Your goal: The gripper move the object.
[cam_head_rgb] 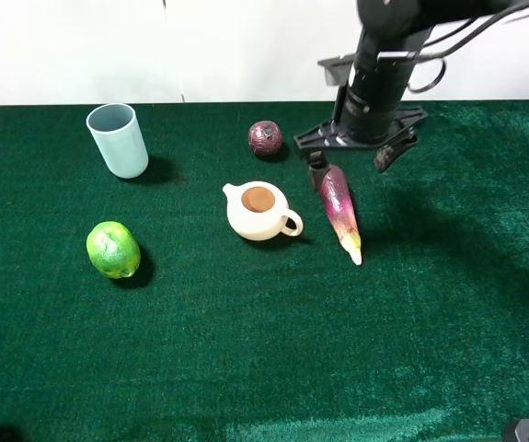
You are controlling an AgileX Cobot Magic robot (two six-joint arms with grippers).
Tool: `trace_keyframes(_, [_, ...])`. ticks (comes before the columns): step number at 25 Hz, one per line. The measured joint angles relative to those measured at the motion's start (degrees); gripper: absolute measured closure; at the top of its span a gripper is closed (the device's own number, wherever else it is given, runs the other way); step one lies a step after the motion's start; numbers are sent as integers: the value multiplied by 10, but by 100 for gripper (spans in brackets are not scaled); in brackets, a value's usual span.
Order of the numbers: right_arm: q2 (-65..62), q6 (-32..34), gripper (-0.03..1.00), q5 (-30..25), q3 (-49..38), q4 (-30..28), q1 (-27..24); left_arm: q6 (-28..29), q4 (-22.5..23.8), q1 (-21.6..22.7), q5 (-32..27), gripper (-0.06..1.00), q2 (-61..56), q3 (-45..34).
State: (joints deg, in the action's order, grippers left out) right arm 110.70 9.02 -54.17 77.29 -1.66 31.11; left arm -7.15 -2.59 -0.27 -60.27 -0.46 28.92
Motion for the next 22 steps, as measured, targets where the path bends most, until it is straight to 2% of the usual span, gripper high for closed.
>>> trace_keyframes(7, [-87,3,28,-63,0,11,0,0,0,0,0,0,0,0])
trace_keyframes(13, [-174,11,28,-139,0,34,0,0,0,0,0,0,0,0])
trace_keyframes(22, [-302,17,28,-152,-3,48,0,0,0,0,0,0,0,0])
